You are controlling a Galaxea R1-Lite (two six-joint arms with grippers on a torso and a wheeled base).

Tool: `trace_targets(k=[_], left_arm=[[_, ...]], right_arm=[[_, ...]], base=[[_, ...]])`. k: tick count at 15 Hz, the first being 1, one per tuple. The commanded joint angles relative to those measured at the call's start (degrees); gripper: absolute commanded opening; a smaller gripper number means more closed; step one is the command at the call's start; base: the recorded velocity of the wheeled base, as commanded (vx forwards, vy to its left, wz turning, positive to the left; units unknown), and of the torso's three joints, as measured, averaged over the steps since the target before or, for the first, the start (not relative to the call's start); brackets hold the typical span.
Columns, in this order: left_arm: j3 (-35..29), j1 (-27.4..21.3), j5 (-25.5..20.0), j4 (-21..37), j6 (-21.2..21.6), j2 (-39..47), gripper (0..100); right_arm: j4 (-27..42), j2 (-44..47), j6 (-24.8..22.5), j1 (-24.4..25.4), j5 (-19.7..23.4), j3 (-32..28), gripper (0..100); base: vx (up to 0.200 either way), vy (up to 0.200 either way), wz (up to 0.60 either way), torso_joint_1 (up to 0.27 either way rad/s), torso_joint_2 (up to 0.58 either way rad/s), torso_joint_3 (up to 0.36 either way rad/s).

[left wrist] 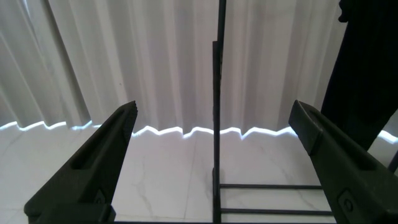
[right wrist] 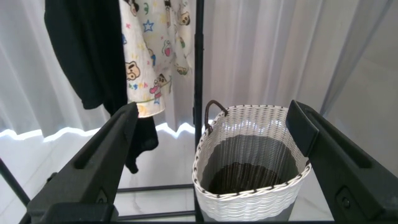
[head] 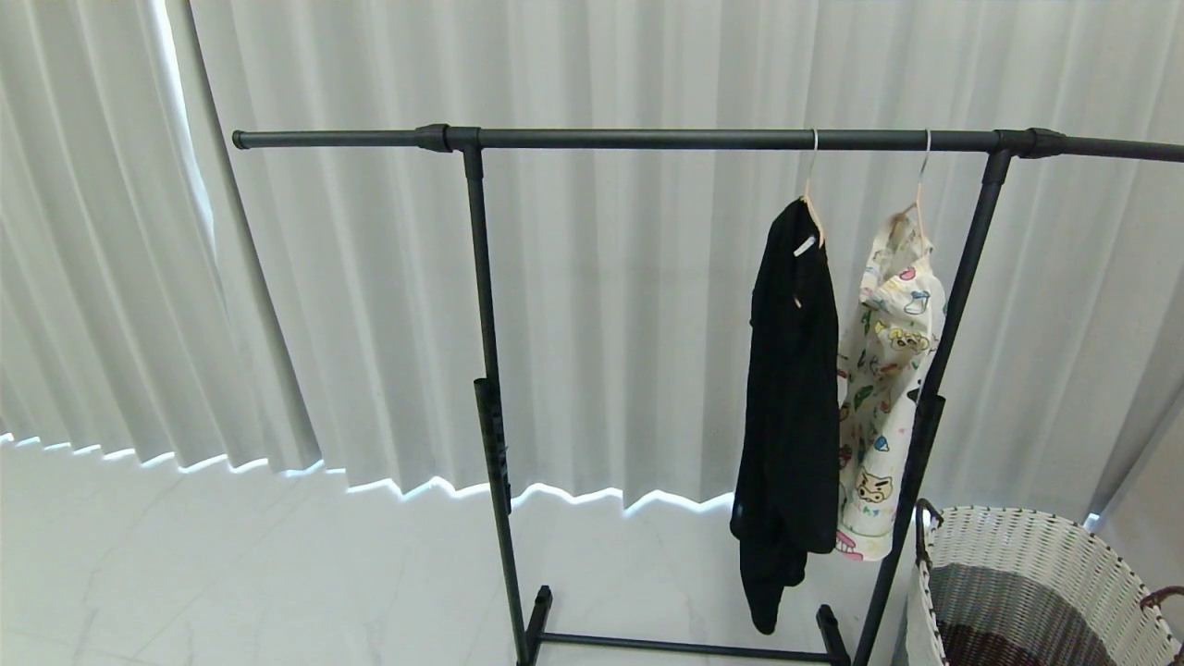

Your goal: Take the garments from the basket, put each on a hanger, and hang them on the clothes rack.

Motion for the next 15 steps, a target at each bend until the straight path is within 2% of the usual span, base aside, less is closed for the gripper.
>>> trace_targets(k=[1, 15], left_arm=[[0.0, 0.0, 0.01, -0.07, 0.0, -0.02, 100], [0.0, 0.0, 0.1, -1.22, 0.0, -0.02, 100]], right_arm=[[-0.04, -0.07, 0.02, 0.01, 0.07, 0.0, 100], [-0.04, -0.07, 0.02, 0.09, -0.02, 0.0, 100]], base=[[0.0, 0.0, 0.0, 0.0, 0.0, 0.0], [0.0, 0.0, 0.0, 0.0, 0.0, 0.0]])
